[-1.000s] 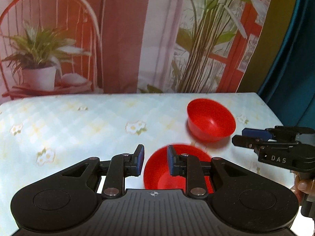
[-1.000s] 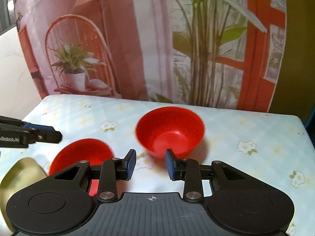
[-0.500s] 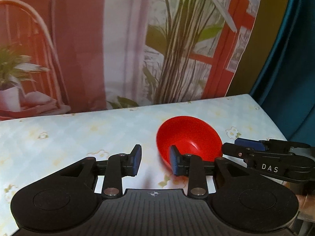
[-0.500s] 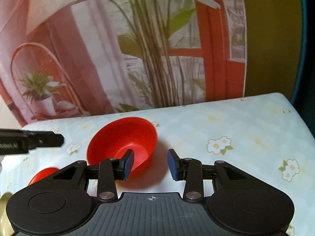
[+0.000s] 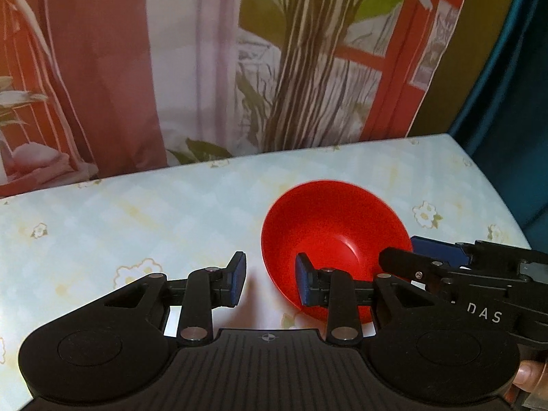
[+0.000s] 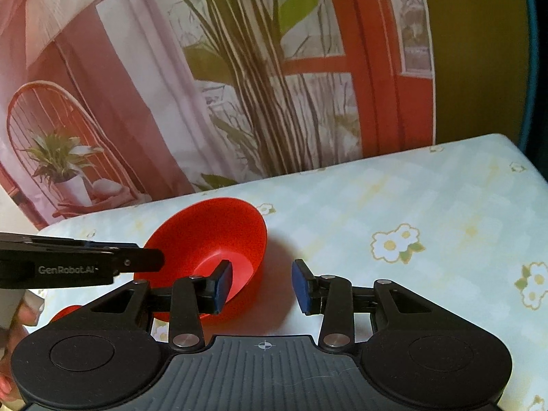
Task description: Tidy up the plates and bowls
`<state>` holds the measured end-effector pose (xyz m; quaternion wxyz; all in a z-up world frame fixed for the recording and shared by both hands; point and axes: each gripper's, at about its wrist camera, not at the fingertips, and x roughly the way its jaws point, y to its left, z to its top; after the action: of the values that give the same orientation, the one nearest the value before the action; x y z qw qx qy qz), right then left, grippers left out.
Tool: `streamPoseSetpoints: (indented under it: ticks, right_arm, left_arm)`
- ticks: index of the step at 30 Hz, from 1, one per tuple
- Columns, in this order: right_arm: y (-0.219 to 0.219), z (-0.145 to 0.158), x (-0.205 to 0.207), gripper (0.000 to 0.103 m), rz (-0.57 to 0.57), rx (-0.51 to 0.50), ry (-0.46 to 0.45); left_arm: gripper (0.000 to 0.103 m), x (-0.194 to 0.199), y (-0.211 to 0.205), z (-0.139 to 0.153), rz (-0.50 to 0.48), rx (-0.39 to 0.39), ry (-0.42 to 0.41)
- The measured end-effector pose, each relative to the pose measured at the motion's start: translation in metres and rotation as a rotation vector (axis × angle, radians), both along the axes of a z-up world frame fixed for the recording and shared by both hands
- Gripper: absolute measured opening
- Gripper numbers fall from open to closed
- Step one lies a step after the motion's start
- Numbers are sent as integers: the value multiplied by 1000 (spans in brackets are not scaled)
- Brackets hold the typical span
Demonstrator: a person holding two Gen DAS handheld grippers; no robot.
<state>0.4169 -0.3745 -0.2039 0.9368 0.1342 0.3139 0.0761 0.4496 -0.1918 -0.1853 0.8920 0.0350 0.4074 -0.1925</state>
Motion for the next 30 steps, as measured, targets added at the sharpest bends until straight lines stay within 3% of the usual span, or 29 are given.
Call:
streamPoseSetpoints:
  ticks: [9,30]
  right_arm:
    - [8,-3,1,20,42,-2,0]
    - [15,22,-21,18,40,-26,-33]
  left_arm:
    - [33,5,-1,-7,-12,-20,62]
    - [30,-29,4,25,-68,-46,-14]
